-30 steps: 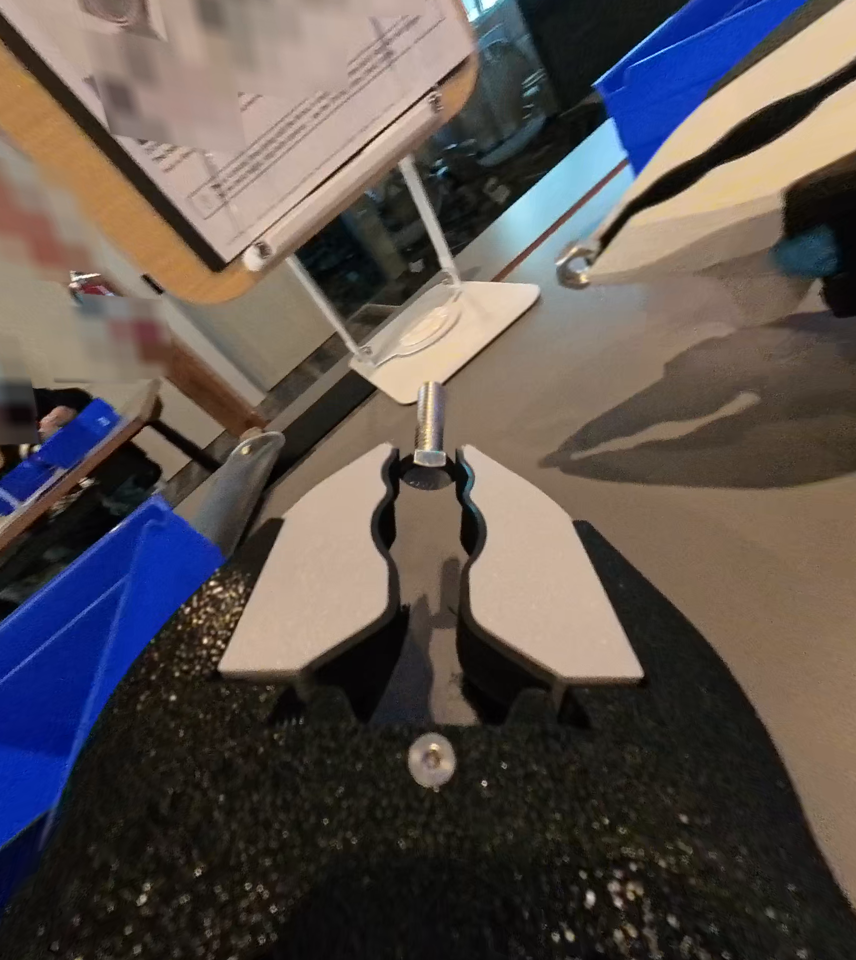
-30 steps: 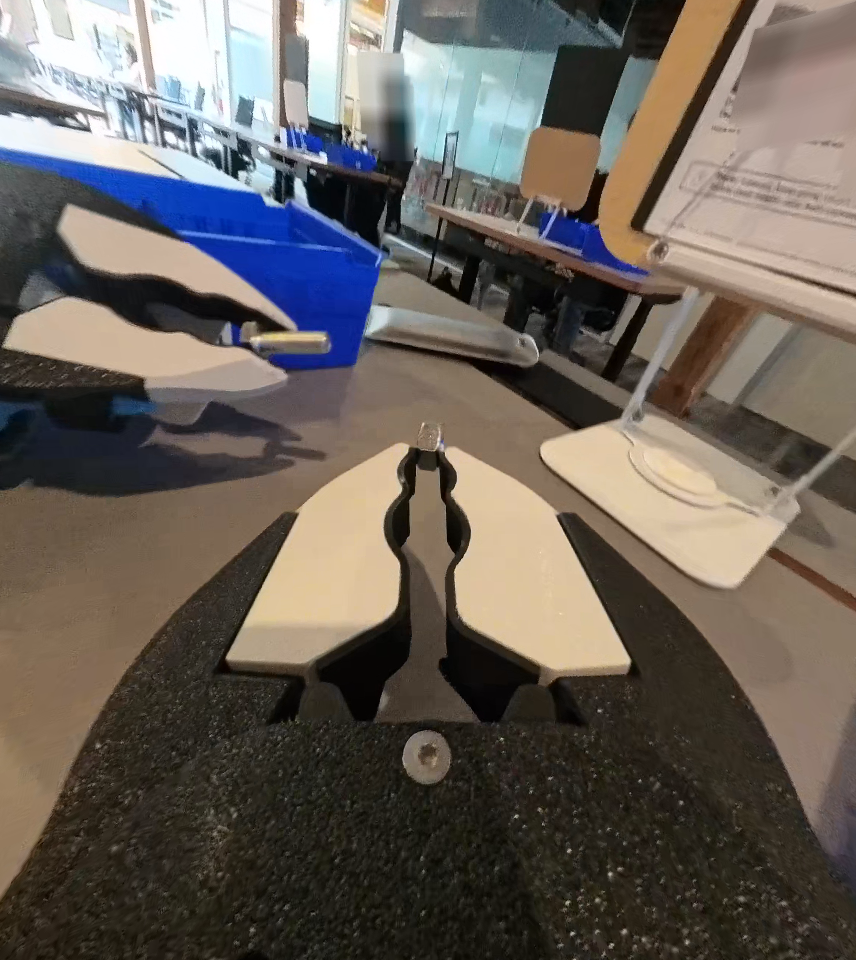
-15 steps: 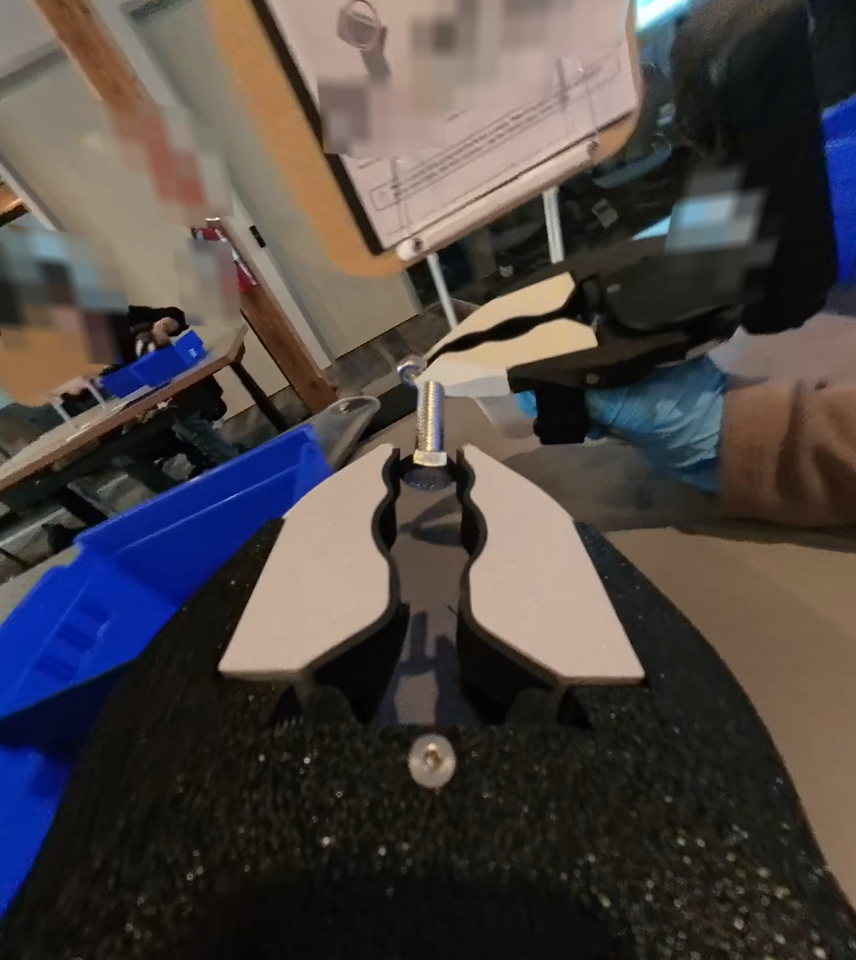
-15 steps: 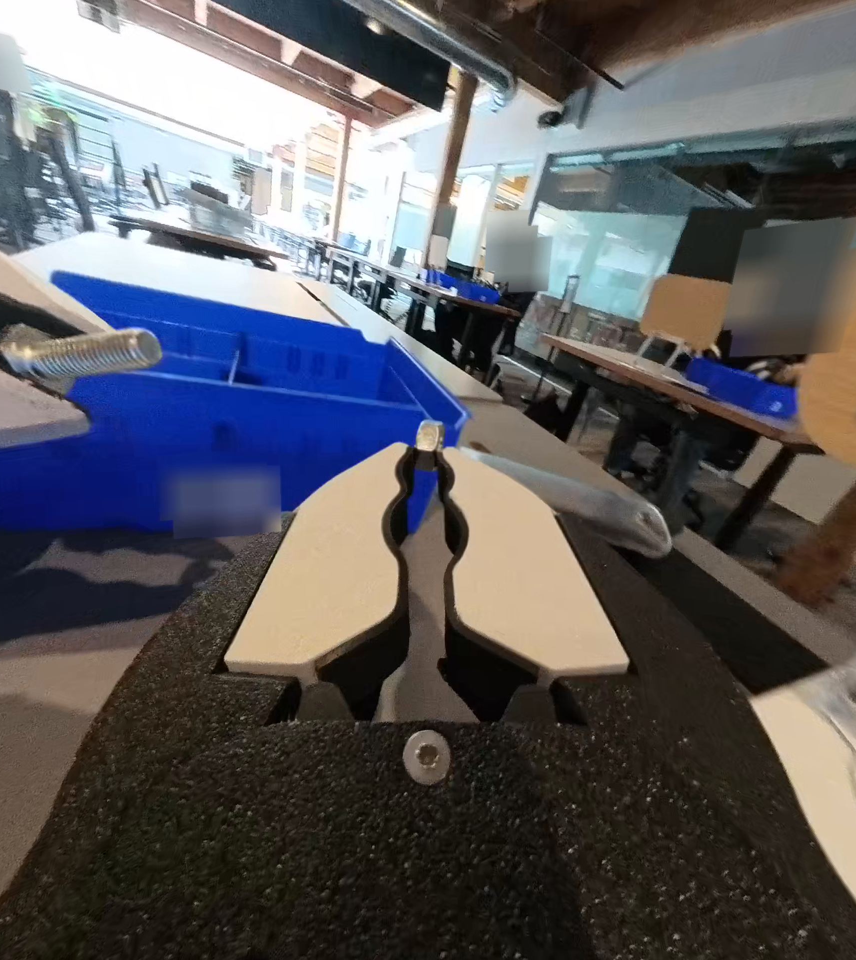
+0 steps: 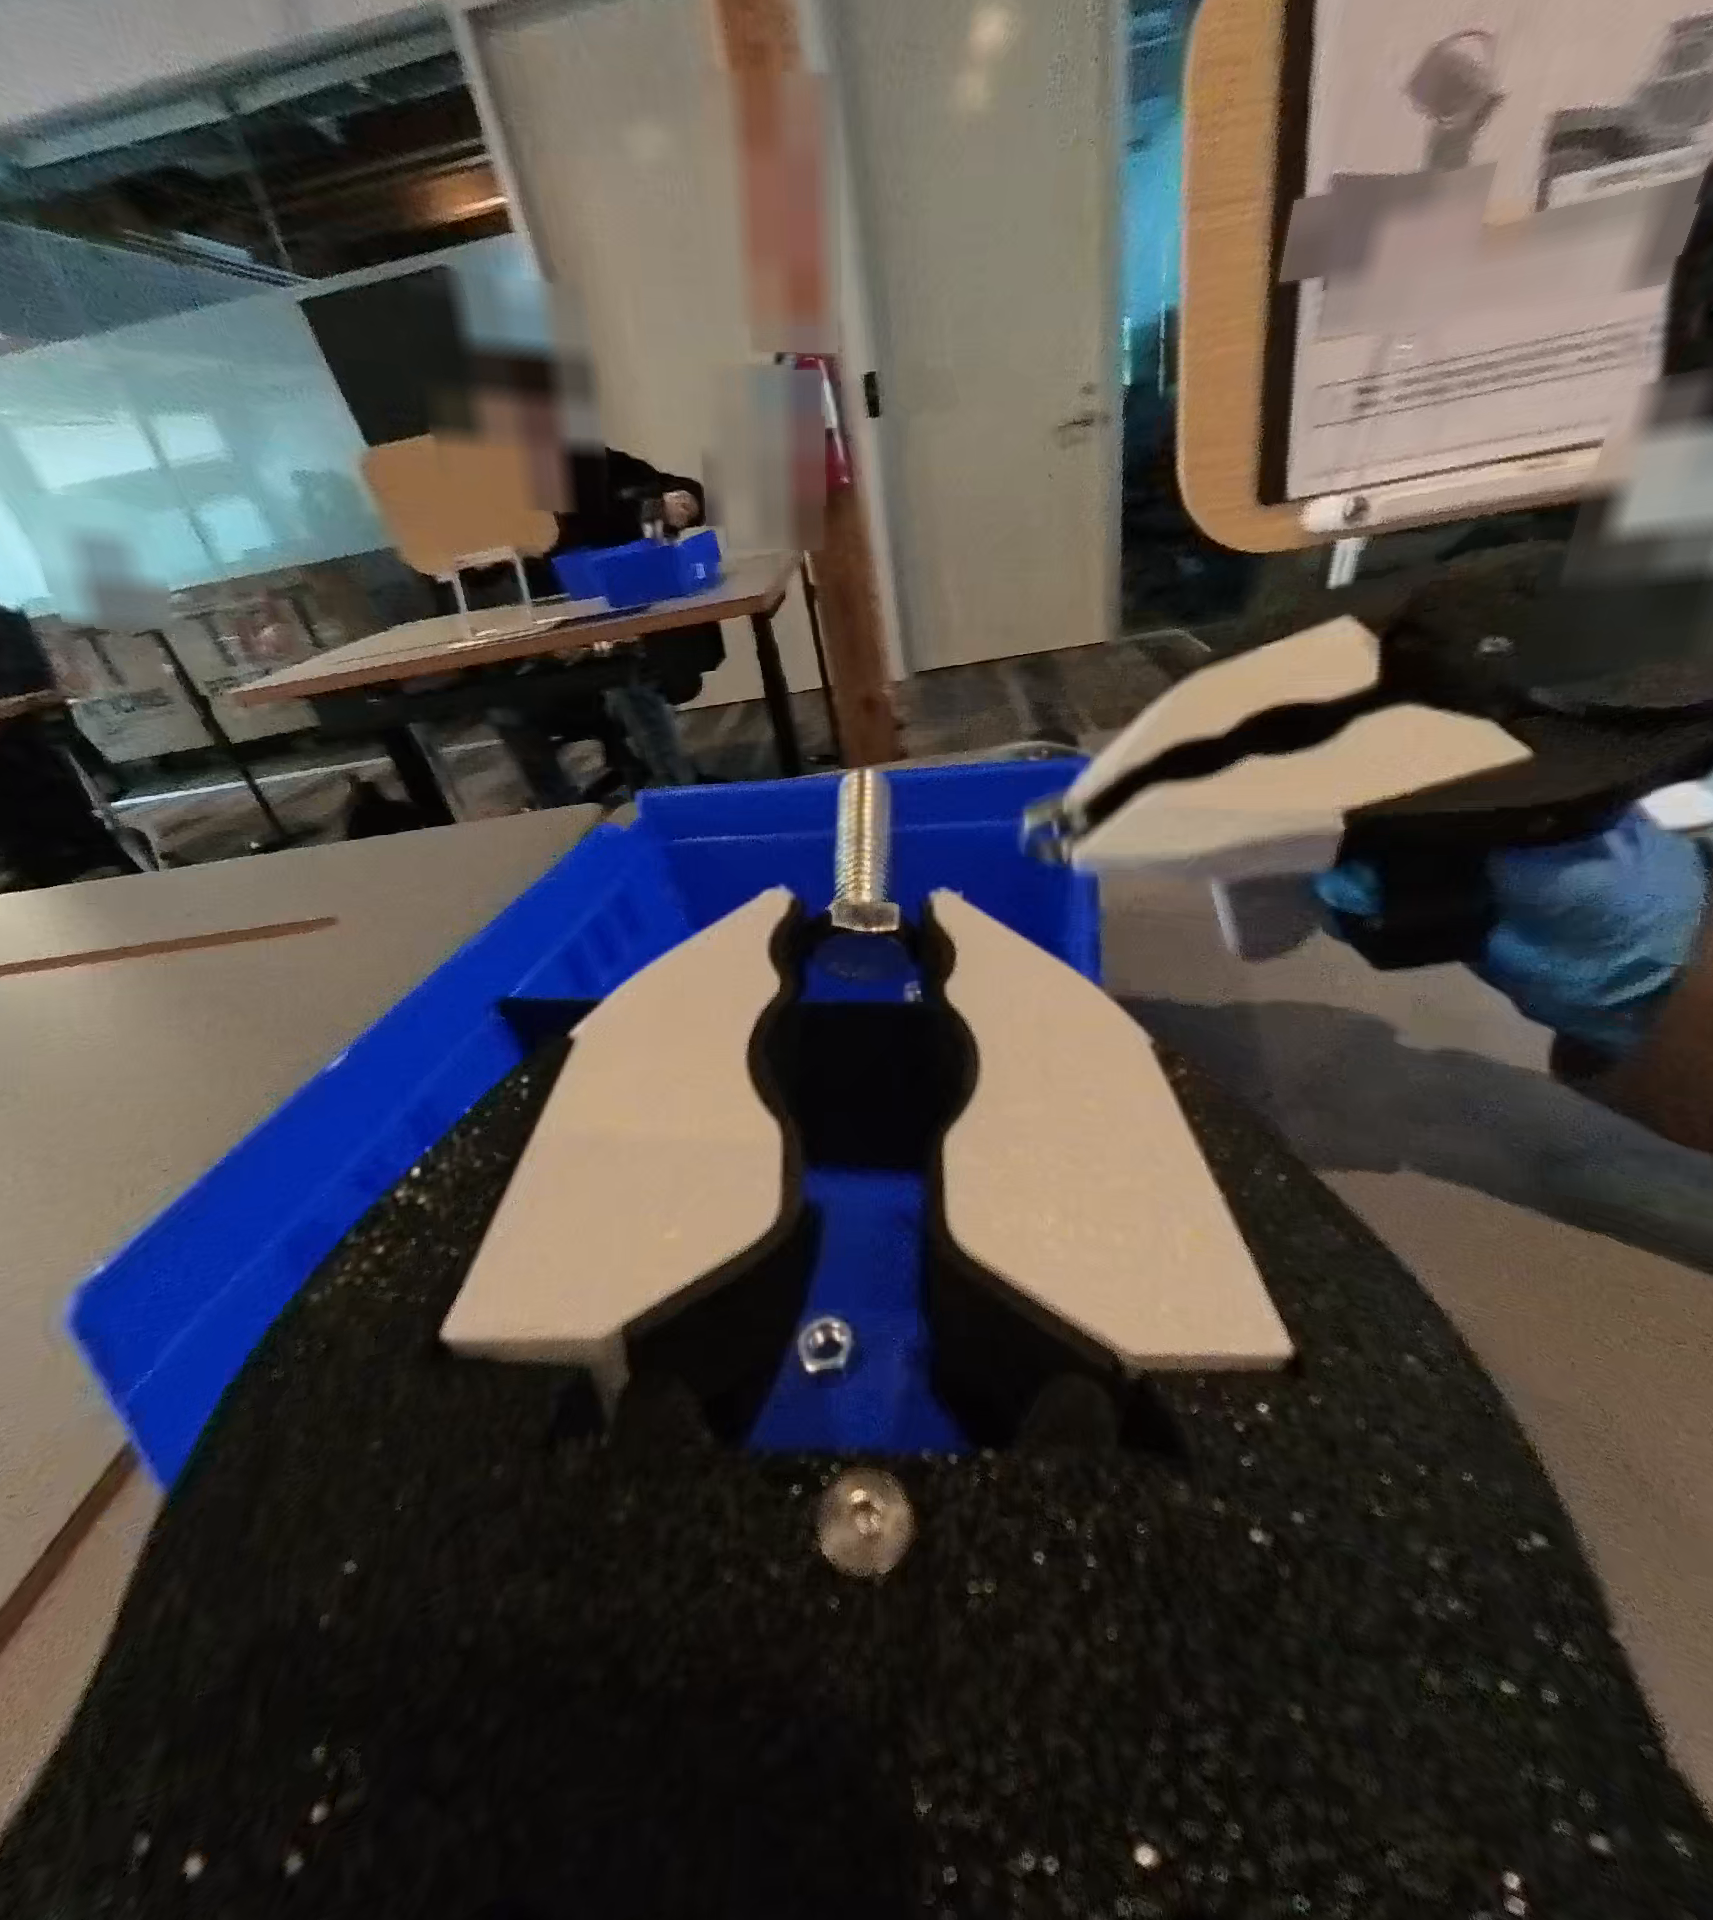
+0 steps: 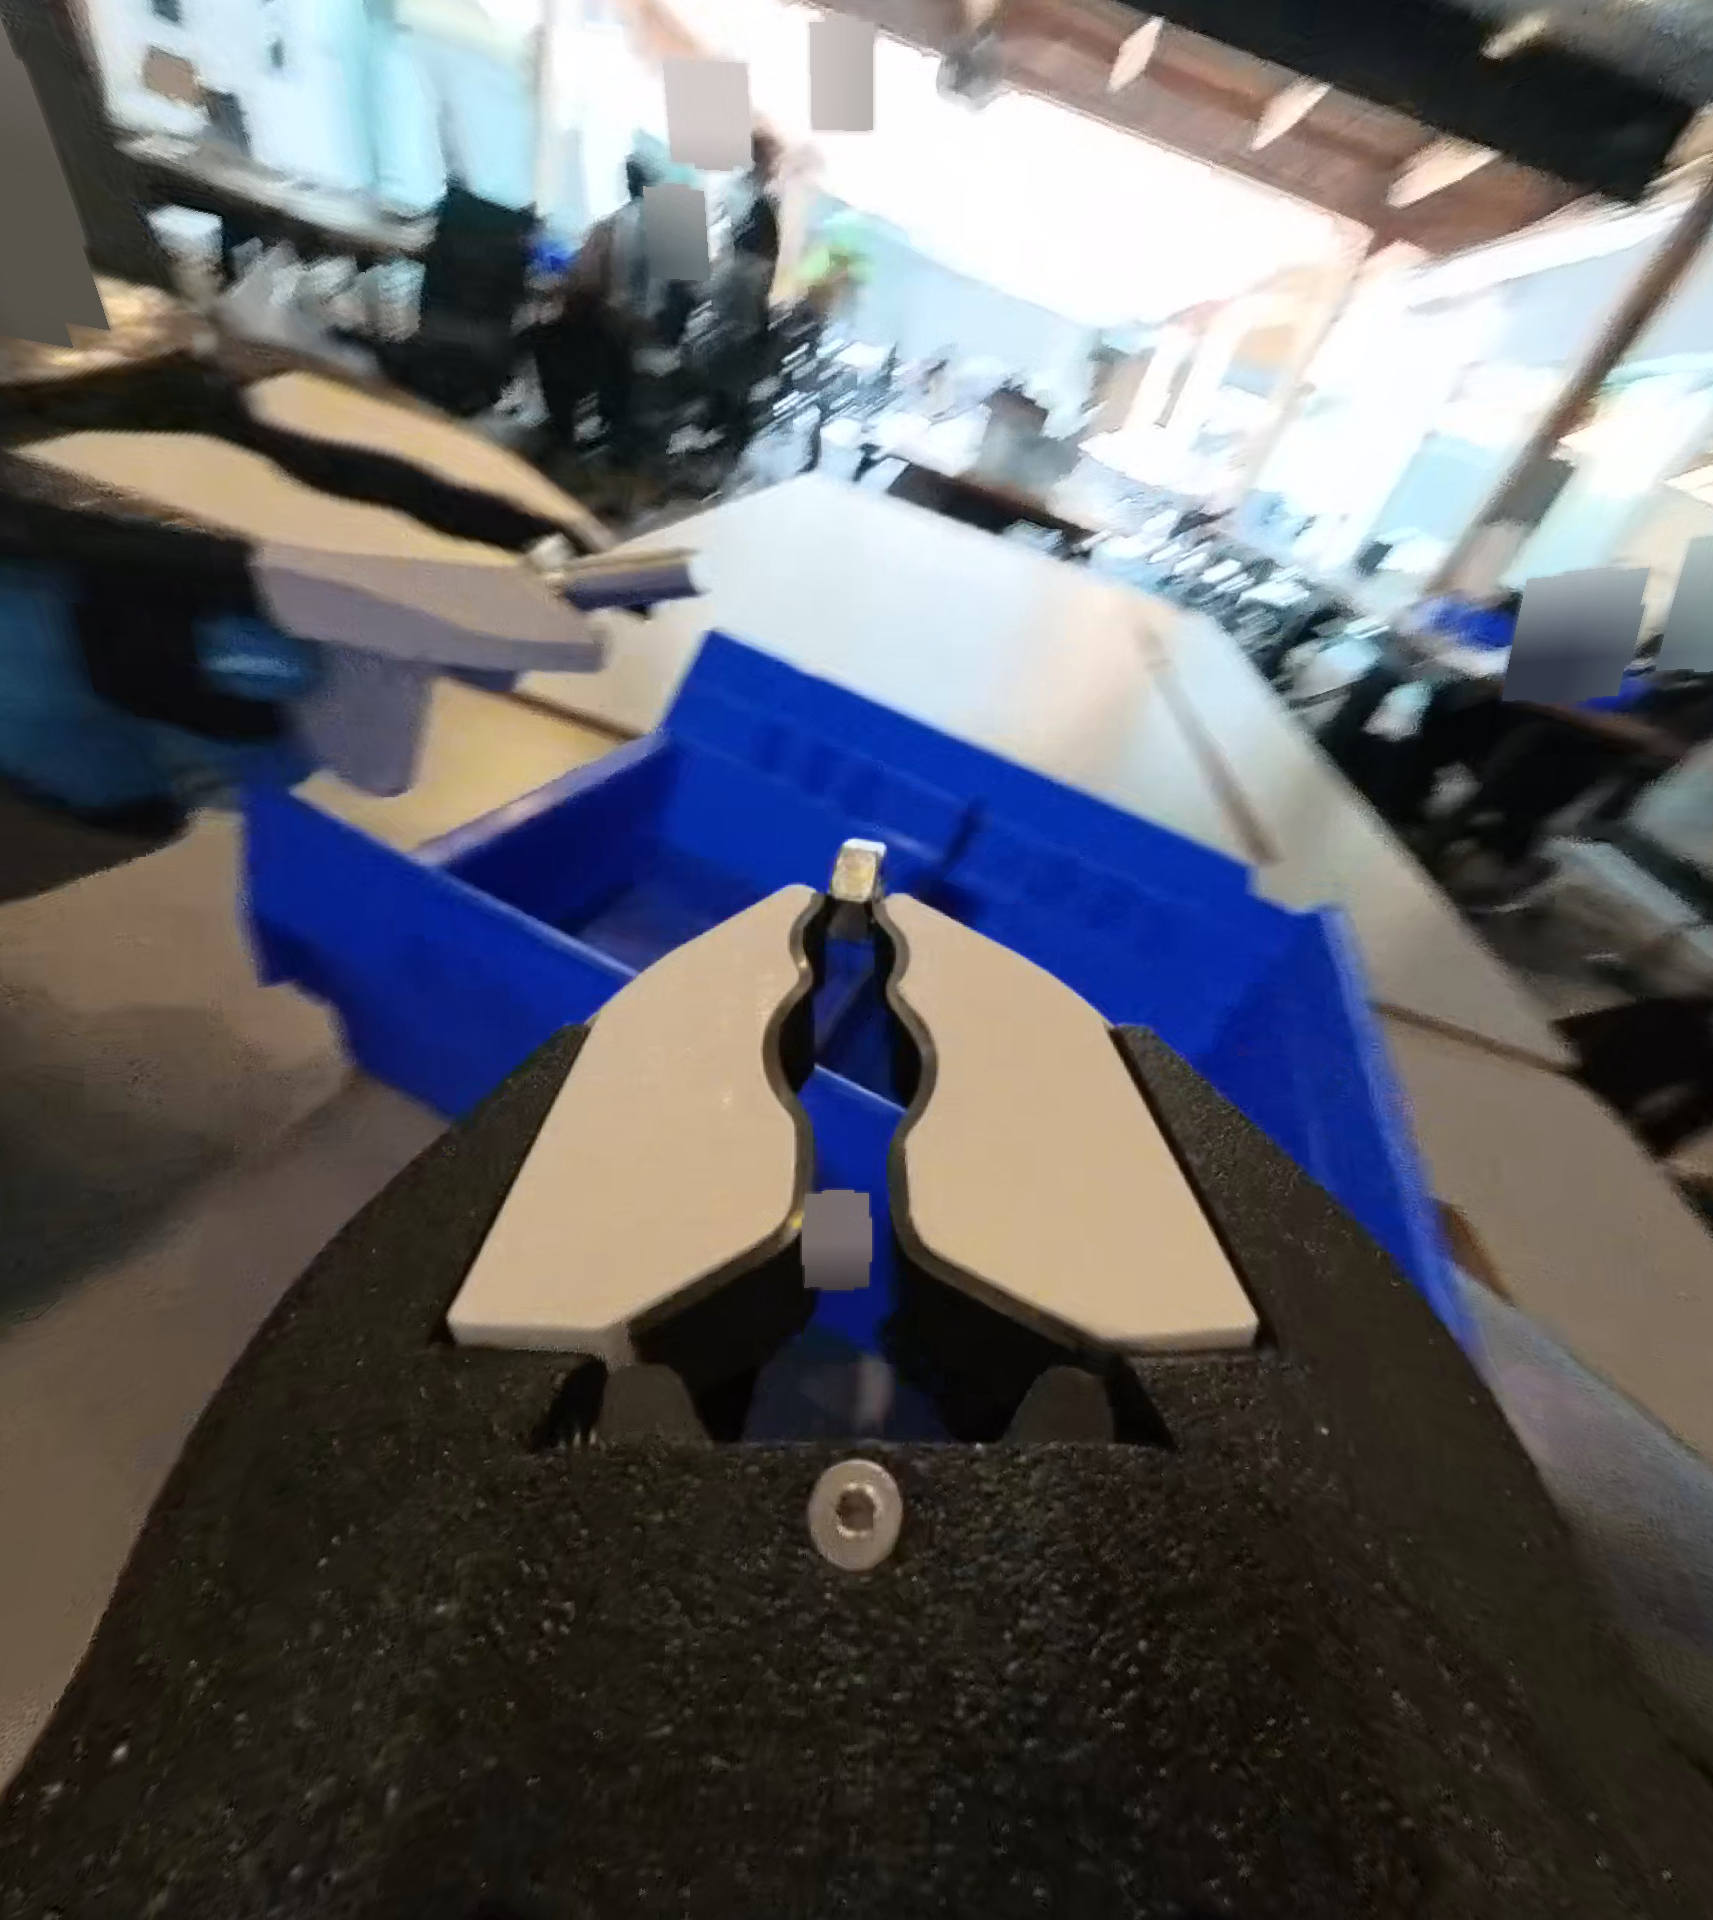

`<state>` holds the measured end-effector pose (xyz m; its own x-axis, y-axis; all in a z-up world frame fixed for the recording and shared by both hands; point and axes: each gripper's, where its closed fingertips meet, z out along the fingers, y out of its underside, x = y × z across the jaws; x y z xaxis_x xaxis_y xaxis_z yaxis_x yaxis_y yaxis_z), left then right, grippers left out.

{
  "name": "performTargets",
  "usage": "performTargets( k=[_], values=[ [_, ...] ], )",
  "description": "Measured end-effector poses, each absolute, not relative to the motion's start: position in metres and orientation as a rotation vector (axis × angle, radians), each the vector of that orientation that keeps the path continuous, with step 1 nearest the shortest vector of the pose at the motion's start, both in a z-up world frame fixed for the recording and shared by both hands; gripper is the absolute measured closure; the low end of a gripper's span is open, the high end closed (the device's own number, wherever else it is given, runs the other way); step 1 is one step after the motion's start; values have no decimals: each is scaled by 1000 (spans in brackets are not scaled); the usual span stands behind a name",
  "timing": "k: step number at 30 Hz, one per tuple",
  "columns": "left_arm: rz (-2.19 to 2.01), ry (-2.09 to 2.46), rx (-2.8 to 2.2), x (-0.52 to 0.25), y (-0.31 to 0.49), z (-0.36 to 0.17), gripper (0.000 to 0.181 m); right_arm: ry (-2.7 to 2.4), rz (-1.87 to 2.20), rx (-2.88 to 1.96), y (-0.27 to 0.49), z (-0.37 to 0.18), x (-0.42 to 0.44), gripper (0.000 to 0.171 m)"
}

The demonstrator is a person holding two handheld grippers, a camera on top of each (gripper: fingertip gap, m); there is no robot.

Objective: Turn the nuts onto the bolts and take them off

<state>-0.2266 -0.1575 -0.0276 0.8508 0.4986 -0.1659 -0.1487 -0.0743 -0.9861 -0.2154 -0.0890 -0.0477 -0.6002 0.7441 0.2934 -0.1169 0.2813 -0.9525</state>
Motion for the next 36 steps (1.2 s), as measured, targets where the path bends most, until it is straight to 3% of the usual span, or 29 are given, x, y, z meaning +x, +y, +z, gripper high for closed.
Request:
performTargets(
  k=[10,17,20,23,28,31,36],
  values=[
    [447,-330,-1616,-266,-166,-18,161,-2274,1299,-563,-144,-83,-217,163],
    [358,-252,-1782,-277,-130,-34,161,-2254,1283,-645,-142,-81,-223,158],
    [346,-207,-1864,-275,-116,-37,161,-2207,1275,-704,-137,-77,-228,142],
    [292,-157,-2029,-269,-97,-52,161,-2008,1308,-766,-115,-63,-223,139],
    [326,-55,-2295,-260,-65,-79,160,-1667,1444,-936,-70,-55,-171,140],
    [397,-67,-2399,-262,-57,-92,150,-1587,1434,-1022,-55,-59,-127,136],
    [600,0,-2267,-242,-58,-50,141,-1474,1183,-1037,-17,-23,-26,136]
  ],
)
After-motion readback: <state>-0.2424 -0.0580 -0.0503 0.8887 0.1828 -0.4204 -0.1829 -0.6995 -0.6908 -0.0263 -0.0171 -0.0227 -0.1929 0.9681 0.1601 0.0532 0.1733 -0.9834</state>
